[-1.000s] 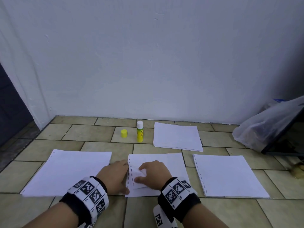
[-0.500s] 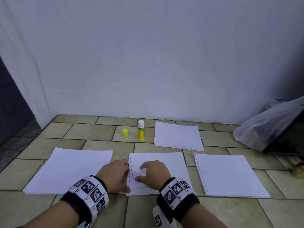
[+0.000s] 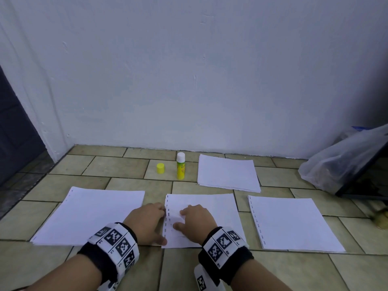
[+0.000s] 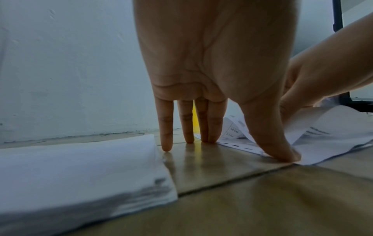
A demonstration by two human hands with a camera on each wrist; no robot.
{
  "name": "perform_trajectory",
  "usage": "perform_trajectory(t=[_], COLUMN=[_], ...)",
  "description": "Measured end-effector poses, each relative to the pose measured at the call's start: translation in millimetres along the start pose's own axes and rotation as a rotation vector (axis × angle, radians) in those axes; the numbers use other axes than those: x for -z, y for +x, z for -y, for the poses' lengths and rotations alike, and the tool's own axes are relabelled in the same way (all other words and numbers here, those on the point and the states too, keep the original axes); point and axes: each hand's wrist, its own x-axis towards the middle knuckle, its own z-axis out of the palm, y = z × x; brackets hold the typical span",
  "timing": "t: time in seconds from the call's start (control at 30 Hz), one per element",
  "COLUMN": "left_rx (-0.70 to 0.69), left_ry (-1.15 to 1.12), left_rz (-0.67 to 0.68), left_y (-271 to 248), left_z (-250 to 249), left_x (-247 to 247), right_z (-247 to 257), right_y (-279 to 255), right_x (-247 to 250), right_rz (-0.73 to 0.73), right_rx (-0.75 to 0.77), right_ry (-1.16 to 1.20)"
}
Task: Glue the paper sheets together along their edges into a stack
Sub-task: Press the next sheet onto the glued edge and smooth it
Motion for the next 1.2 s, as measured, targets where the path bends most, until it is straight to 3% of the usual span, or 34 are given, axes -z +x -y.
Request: perform_trajectory(t=[0.2, 0.4, 1.2], left_rx=[-0.004, -0.016, -0.027], left_ry=[0.001, -0.001, -0.03], left_rz=[-0.007, -0.011, -0.009], left_y=[1.2, 1.2, 2.9], left_z=[1.1, 3.1, 5.6], left_x=[-1.4, -2.1, -5.0], right_z=[-4.7, -12.6, -10.6], right_y=[1.5, 3.5, 0.6], right_x=[3.7, 4.0, 9.7], right_rz=[0.052, 0.001, 0.035], right_rx=[-0.002, -0.057, 0.023], right_ry=[0.01, 0.108, 0.119])
